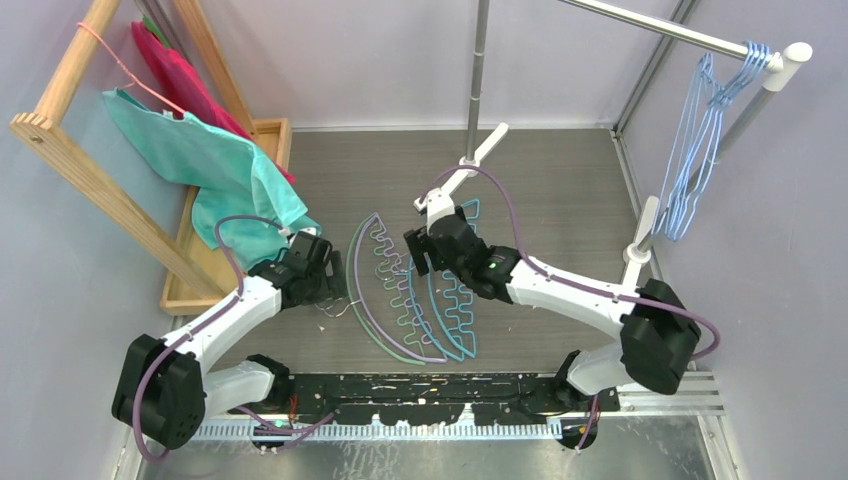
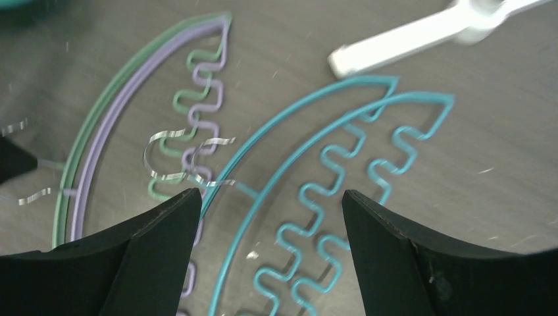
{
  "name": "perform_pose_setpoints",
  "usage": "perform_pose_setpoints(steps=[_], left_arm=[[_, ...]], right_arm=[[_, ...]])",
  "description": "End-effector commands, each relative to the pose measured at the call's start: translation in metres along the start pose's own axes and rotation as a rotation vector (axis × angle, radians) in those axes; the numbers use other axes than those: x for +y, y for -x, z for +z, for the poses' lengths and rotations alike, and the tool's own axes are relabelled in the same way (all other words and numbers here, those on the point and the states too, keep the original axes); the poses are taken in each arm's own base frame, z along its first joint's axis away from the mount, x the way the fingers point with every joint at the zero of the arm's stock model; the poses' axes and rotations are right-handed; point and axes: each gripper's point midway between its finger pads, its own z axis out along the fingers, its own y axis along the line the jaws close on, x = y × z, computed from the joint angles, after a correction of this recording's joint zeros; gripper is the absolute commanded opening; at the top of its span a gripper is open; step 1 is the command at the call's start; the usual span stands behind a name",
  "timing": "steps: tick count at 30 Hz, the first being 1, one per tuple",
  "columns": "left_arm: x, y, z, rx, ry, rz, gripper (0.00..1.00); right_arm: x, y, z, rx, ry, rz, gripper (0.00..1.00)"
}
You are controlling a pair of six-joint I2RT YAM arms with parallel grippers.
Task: Organize the hangers
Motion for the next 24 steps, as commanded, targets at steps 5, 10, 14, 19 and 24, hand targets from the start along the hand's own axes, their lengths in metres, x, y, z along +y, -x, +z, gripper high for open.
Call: perform_pose_setpoints(steps=[5, 10, 14, 19, 24], left_arm=[[0.0, 0.008, -0.003, -0.032, -0.002, -0.011, 0.98], [0.0, 0.007, -0.003, -0.036, -0.009, -0.015, 0.98], [-0.001, 0.006, 0.0, -0.028, -0.008, -0.016, 0.98], [-0.001, 0.004, 0.003, -0.02, -0.008, -0.016, 0.98], [-0.001, 0.001, 0.004, -0.017, -0.011, -0.019, 0.98]], right_arm=[[0.007, -0.042, 0.021, 0.094, -0.031, 0.093, 0.77], [0.024, -0.086, 0.028, 0.21, 0.041, 0.121, 0.66], [0.025, -0.105, 0.023, 0.237, 0.041, 0.136, 0.65], [0.027, -0.121, 0.019, 0.271, 0.053, 0.126, 0.65], [0.04, -0.12, 0.014, 0.261, 0.068, 0.109, 0.64]])
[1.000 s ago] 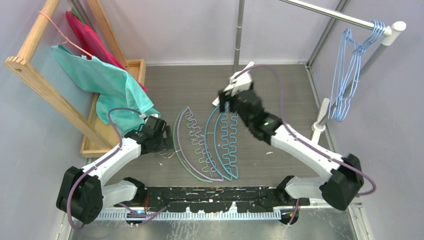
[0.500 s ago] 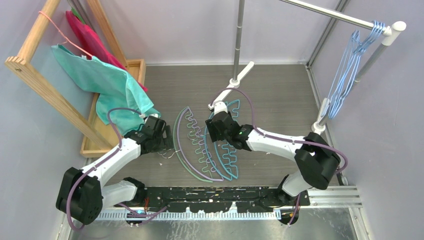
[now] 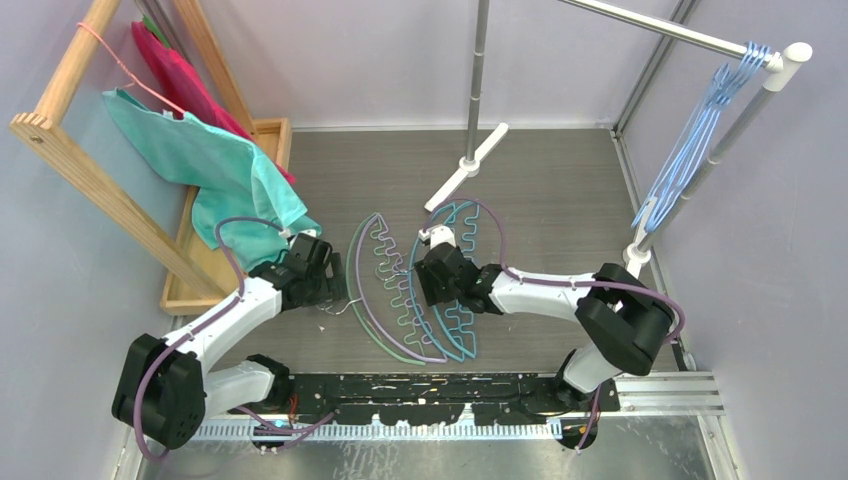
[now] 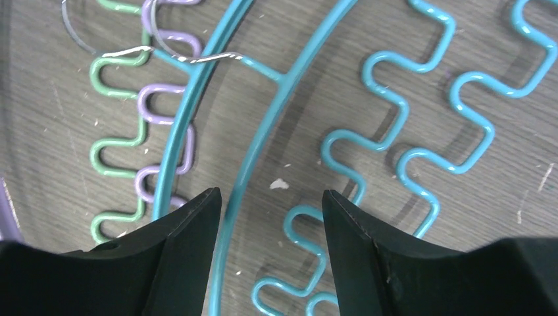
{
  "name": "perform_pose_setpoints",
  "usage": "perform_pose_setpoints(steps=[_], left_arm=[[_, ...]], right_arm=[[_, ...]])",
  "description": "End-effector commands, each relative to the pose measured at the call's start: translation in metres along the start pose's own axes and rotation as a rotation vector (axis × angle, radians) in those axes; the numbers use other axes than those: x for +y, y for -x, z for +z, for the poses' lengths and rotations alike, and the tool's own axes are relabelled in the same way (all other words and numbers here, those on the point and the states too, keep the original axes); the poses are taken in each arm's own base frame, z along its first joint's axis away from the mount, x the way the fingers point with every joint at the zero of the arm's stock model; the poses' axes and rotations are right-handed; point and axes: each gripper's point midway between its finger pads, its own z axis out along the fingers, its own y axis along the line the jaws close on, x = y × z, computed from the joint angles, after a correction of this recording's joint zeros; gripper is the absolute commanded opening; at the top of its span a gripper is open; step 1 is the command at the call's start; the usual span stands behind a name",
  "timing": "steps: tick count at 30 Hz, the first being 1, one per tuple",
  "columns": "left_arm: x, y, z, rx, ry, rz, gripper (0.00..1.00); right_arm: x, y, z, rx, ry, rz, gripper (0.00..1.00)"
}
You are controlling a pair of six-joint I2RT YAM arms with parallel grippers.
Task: Organize the hangers
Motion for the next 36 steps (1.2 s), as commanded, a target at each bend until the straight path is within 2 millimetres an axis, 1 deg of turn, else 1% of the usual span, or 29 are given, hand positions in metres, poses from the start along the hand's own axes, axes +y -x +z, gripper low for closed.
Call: perform_pose_setpoints(steps=[1, 3, 5, 6, 7, 9, 11, 12, 15, 18, 21, 23, 25, 28, 30, 31, 36], left_arm=[[-0.002, 0.005, 0.002, -0.021, -0.012, -0.016, 0.98], [-0.002, 0.003, 0.003, -0.017, -0.011, -0.015, 0.98], [-0.003, 0.003, 0.004, -0.015, -0.012, -0.015, 0.98], [-0.003, 0.003, 0.004, -0.014, -0.011, -0.015, 0.98], [-0.003, 0.003, 0.004, -0.012, -0.012, -0.014, 0.98], [-0.002, 0.002, 0.003, -0.013, -0.012, -0.016, 0.98], [-0.002, 0.003, 0.002, -0.019, -0.017, -0.018, 0.98], [-0.002, 0.003, 0.001, -0.022, -0.018, -0.019, 0.98], [-0.002, 0.003, 0.0, -0.023, -0.02, -0.02, 0.98], [-0.002, 0.003, -0.001, -0.028, -0.024, -0.022, 0.98], [-0.002, 0.003, -0.002, -0.033, -0.028, -0.024, 0.98], [-0.003, 0.003, -0.001, -0.031, -0.028, -0.021, 0.98], [-0.003, 0.003, -0.001, -0.027, -0.028, -0.021, 0.98], [-0.003, 0.002, 0.0, -0.024, -0.032, -0.018, 0.98], [-0.004, 0.002, 0.0, -0.025, -0.035, -0.018, 0.98], [-0.004, 0.002, -0.001, -0.026, -0.038, -0.017, 0.98], [-0.005, 0.002, 0.0, -0.022, -0.038, -0.015, 0.98]], right_arm=[[0.018, 0.009, -0.009, -0.046, 0.02, -0.004, 0.64], [0.023, 0.007, -0.008, -0.041, 0.028, -0.01, 0.64], [0.027, -0.001, -0.003, -0.016, 0.039, -0.013, 0.64], [0.028, -0.005, -0.001, -0.002, 0.041, -0.013, 0.63], [0.029, -0.009, 0.001, 0.009, 0.042, -0.014, 0.6], [0.029, -0.013, 0.004, 0.021, 0.037, -0.01, 0.52], [0.024, -0.014, 0.003, 0.015, 0.009, -0.003, 0.44], [0.021, -0.012, 0.002, 0.009, -0.004, 0.001, 0.38], [0.012, -0.003, -0.006, -0.022, -0.048, 0.012, 0.16], [0.01, 0.012, -0.02, -0.073, -0.043, 0.038, 0.03], [0.013, 0.035, -0.042, -0.136, -0.013, 0.077, 0.01], [0.017, 0.054, -0.061, -0.196, 0.026, 0.114, 0.01], [0.019, 0.074, -0.082, -0.263, 0.061, 0.155, 0.01], [0.015, 0.102, -0.116, -0.364, 0.091, 0.225, 0.01], [0.007, 0.119, -0.137, -0.436, 0.084, 0.289, 0.01], [0.0, 0.129, -0.148, -0.486, 0.066, 0.324, 0.01], [-0.037, 0.191, -0.216, -0.775, -0.019, 0.442, 0.01]])
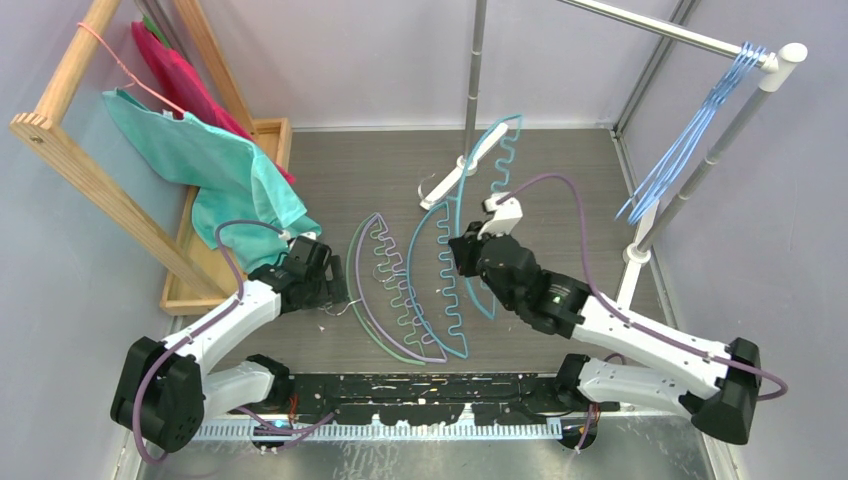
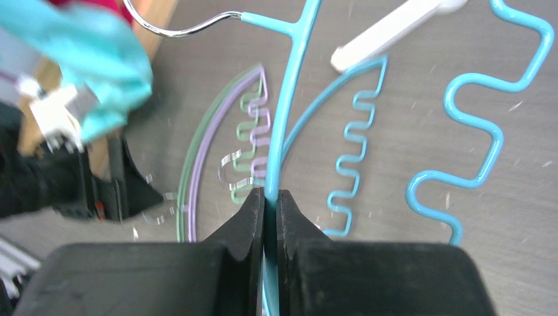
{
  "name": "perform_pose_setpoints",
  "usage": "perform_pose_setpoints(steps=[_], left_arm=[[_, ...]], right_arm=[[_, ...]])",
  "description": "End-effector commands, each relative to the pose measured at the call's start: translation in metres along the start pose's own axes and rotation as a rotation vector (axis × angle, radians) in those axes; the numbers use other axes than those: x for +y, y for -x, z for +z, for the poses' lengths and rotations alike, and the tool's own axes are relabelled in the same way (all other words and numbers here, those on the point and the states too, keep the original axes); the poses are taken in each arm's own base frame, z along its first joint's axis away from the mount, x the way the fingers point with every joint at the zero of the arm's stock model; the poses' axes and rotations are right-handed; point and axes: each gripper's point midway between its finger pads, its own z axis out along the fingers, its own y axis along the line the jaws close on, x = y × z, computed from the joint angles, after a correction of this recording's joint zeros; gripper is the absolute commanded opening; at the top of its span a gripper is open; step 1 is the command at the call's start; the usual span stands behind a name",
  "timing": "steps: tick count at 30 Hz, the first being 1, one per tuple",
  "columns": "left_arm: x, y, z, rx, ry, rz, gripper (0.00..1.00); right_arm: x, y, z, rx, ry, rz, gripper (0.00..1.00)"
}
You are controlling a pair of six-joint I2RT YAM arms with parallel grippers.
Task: Organize the hangers
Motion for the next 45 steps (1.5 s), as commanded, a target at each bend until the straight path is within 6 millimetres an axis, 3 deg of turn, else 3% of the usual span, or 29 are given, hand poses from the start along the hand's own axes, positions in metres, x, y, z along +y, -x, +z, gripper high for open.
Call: perform_pose_setpoints(steps=[1, 4, 8, 14, 21, 26, 34, 39, 45], left_arm=[[-0.006, 0.008, -0.001, -0.028, -0.028, -0.013, 0.98], [-0.006, 0.009, -0.002, -0.028, -0.029, -0.013, 0.98], [-0.006, 0.01, -0.003, -0.037, -0.031, -0.014, 0.98], [-0.006, 0.013, -0.005, -0.042, -0.027, -0.012, 0.98], [-0.006, 0.016, -0.006, -0.051, -0.023, -0.009, 0.98], [-0.006, 0.017, -0.005, -0.054, -0.023, -0.009, 0.98], [-0.009, 0.015, 0.002, -0.035, -0.025, -0.002, 0.98], [-0.01, 0.014, 0.004, -0.029, -0.027, 0.0, 0.98], [-0.011, 0.014, 0.006, -0.023, -0.025, 0.003, 0.98]], right_arm=[[-0.003, 0.122, -0.033, -0.382, -0.075, 0.146, 0.01], [-0.004, 0.173, -0.045, -0.508, -0.119, 0.148, 0.01], [-0.011, 0.222, -0.033, -0.57, -0.084, 0.207, 0.01], [-0.03, 0.27, -0.009, -0.626, 0.011, 0.329, 0.01], [-0.04, 0.32, -0.003, -0.74, 0.115, 0.416, 0.01], [-0.044, 0.335, -0.011, -0.797, 0.208, 0.438, 0.01], [-0.069, 0.34, -0.019, -0.846, 0.244, 0.465, 0.01], [-0.102, 0.346, -0.024, -0.896, 0.199, 0.528, 0.01], [-0.127, 0.355, -0.033, -0.939, 0.198, 0.565, 0.01]])
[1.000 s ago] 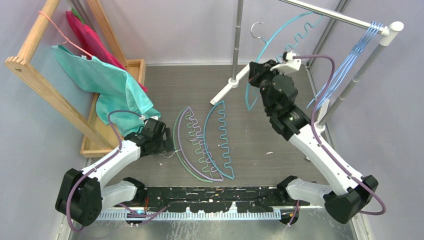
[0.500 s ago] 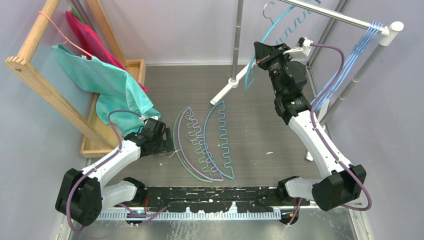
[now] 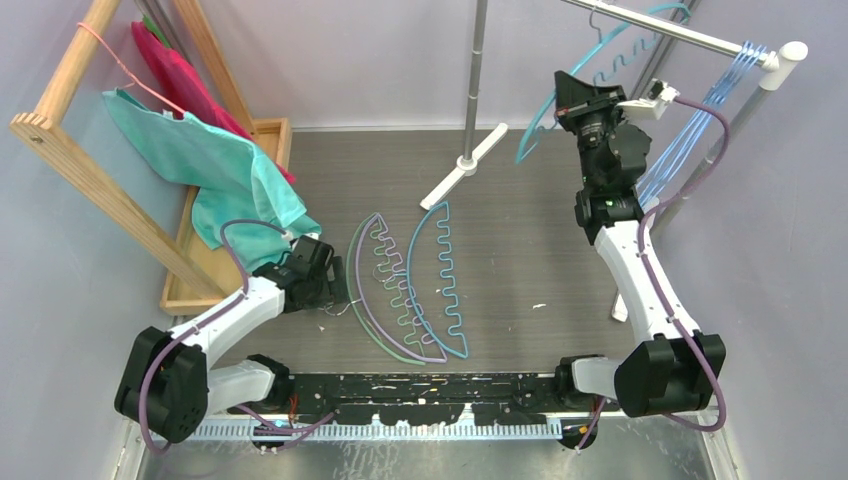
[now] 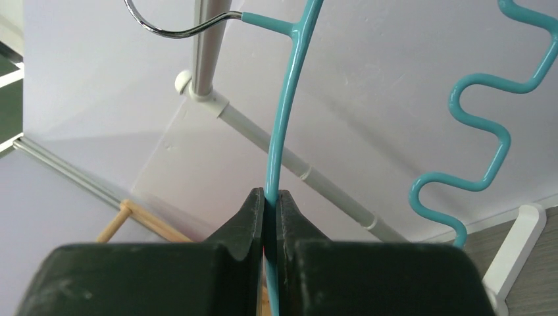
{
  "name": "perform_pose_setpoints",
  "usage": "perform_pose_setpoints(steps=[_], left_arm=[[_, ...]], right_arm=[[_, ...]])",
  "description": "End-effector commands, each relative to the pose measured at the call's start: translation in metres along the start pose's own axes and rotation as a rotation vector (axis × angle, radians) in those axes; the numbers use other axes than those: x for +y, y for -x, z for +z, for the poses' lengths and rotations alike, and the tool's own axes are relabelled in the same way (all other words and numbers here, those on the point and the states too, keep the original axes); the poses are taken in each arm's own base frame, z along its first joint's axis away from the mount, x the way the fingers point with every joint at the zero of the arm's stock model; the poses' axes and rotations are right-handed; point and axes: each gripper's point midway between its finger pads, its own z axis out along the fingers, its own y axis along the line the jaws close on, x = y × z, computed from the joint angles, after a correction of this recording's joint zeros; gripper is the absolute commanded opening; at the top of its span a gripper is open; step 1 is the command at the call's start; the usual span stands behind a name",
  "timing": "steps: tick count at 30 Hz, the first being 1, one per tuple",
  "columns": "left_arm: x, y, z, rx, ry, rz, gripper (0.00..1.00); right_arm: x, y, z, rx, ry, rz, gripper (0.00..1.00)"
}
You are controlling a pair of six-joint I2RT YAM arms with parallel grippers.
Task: Organize the hangers
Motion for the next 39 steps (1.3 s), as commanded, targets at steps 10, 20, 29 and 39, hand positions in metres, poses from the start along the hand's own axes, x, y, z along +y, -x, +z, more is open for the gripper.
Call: perform_pose_setpoints(steps=[10, 20, 29, 39], left_arm=[[-0.011, 0.015, 0.002, -0.034, -0.032, -0.002, 0.98], [-0.011, 0.015, 0.001, -0.039, -0.036, -0.003, 0.98], [-0.011, 0.015, 0.001, -0.041, -0.039, -0.004, 0.98], [-0.01, 0.013, 0.002, -0.034, -0.033, -0.007, 0.98]], right_arm=[[-0.002, 0.048, -0.016, -0.127, -0.006, 0.068, 0.01], [0.002, 0.059, -0.035, -0.14, -0.039, 0.003, 0.35], [0.022, 0.096, -0.076, -0.202, -0.11, -0.156, 0.66], [0.102, 0.082, -0.087, 0.018, 0.164, -0.335, 0.63]])
